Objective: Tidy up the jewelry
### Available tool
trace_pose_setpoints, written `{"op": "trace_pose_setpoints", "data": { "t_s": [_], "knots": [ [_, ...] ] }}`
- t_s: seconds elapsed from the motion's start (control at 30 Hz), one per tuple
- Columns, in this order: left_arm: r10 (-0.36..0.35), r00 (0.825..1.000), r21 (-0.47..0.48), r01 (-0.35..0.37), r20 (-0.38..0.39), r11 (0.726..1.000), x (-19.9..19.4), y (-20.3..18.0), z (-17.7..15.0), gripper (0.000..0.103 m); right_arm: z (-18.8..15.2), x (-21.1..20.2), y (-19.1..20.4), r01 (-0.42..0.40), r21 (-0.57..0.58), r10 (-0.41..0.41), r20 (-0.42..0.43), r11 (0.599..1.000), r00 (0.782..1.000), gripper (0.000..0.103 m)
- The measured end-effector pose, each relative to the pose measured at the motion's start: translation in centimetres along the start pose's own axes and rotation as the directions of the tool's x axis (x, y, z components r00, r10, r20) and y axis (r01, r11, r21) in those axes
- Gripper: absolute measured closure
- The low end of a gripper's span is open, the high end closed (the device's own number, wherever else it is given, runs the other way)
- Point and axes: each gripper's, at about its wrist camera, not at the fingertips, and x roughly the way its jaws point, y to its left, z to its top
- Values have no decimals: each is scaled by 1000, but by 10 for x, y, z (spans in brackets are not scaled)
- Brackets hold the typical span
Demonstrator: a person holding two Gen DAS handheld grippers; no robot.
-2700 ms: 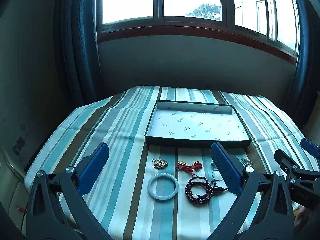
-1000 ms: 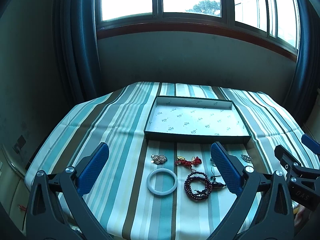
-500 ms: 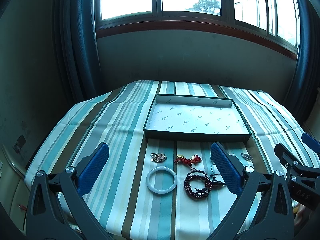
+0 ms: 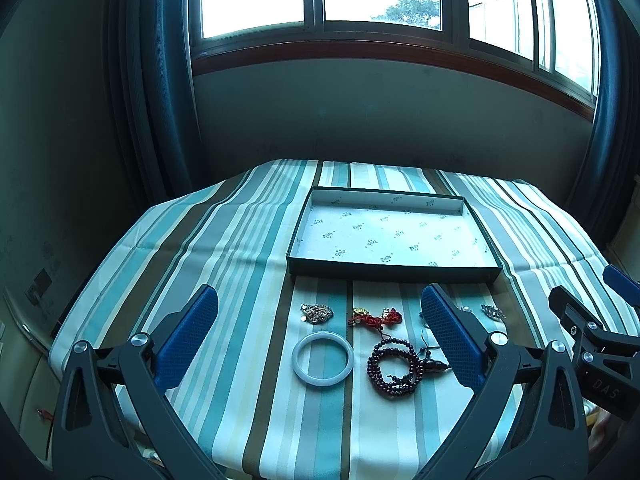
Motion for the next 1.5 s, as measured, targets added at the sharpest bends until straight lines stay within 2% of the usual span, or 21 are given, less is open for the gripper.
{"op": "trace_pose_setpoints", "data": {
  "t_s": [0.63, 0.83, 1.0, 1.27, 1.5],
  "knots": [
    [-2, 1000, -2, 2, -11, 1000, 2, 0, -3, 2, -4, 6, 3, -5, -3, 5, -13, 1000, 1000, 4],
    [6, 999, -14, -7, -42, 1000, 14, 5, -5, 2, -9, 19, -4, -5, 7, 5, -44, 1000, 999, 4],
    [20, 995, -36, -23, -97, 999, 35, 17, -9, 2, -17, 39, -9, -2, 16, 4, -94, 1000, 996, 4],
    [-14, 967, -52, 1, -253, 999, 79, 27, -35, 2, -38, 75, -13, -23, 32, 29, -205, 999, 978, 4],
    [-43, 941, -31, 34, -337, 999, 112, 21, -50, 2, -47, 98, -14, -35, 40, 45, -274, 999, 961, 4]
  ]
}}
